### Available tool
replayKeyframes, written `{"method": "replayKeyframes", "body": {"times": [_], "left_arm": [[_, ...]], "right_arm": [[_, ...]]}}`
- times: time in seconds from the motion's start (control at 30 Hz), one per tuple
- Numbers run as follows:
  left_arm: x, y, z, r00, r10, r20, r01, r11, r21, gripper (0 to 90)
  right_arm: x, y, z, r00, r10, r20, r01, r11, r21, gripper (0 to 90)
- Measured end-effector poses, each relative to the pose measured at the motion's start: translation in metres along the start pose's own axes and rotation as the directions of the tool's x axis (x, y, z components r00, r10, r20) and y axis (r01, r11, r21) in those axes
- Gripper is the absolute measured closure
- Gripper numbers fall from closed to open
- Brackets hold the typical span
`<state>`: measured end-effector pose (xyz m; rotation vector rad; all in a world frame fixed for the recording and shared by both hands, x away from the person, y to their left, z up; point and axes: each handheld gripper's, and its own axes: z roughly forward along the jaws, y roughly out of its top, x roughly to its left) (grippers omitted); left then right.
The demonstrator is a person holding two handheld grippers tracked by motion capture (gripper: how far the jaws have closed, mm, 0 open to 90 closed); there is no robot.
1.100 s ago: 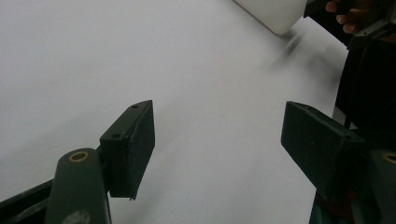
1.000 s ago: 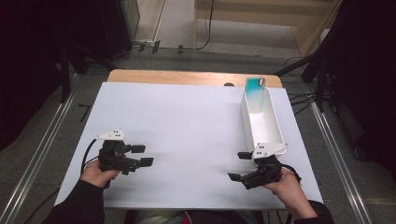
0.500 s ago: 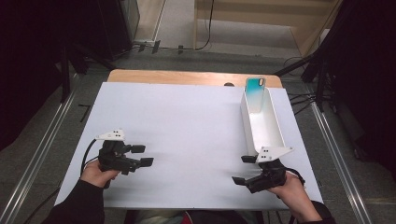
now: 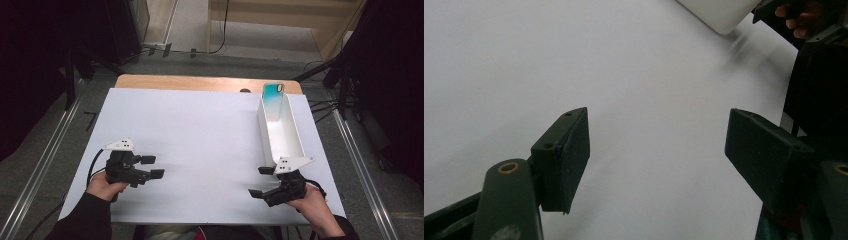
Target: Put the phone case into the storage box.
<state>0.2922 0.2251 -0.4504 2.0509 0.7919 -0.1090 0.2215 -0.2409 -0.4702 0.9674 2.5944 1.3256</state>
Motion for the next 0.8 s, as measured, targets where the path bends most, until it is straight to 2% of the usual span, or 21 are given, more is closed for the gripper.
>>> {"method": "replayKeyframes", "body": {"times": [0.8], "left_arm": [[0.0, 0.0001, -0.0001, 1.0, 0.002, -0.003, -0.002, 1.0, 0.001, 25.6]], "right_arm": [[-0.0005, -0.0004, 0.0007, 1.0, 0.0, 0.006, 0.0, 1.0, 0.001, 13.6]]}}
